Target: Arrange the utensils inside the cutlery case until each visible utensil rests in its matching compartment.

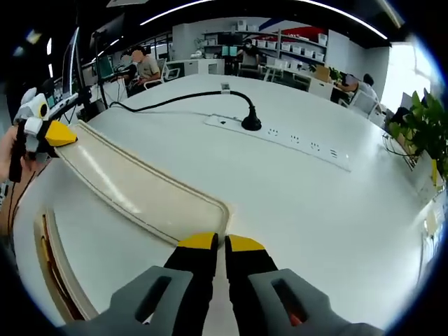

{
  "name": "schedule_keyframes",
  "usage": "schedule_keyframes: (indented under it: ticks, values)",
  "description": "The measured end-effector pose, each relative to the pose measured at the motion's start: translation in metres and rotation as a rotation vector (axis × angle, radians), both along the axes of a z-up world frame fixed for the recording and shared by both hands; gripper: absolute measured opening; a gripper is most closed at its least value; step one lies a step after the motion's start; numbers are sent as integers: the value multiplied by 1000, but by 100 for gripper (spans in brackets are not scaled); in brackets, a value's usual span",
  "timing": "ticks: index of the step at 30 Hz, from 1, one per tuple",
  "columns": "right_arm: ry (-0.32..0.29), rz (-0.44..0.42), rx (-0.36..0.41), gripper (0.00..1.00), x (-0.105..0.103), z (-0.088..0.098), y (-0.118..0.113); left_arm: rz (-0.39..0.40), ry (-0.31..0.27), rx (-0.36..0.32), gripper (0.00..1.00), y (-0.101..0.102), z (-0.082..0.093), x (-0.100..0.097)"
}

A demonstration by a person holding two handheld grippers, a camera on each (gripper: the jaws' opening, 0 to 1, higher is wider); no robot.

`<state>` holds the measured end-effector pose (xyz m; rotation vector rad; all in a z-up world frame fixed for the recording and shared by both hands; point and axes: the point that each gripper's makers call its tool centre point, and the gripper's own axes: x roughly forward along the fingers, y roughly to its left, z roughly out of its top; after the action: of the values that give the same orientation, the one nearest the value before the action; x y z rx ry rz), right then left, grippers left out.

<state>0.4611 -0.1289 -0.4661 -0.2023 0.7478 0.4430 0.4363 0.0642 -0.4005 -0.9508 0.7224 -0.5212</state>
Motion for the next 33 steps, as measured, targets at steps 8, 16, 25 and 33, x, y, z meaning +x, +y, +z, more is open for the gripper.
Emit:
schedule_keyframes:
  ticks: [8,16,25,33]
  values:
    - [-36,28,24,4,1,1,2,-22,-27,42,4,0,0,-2]
    - [-54,80,32,5,-5,1,6,-59,-69,47,4,1,4,-6]
    - [-92,131,27,6,-5,3,4,-215,-187,157,4,-5,7,-21]
    - [-155,173,74,9,-5,6,3,-295,-275,245,4,-8,10,-31]
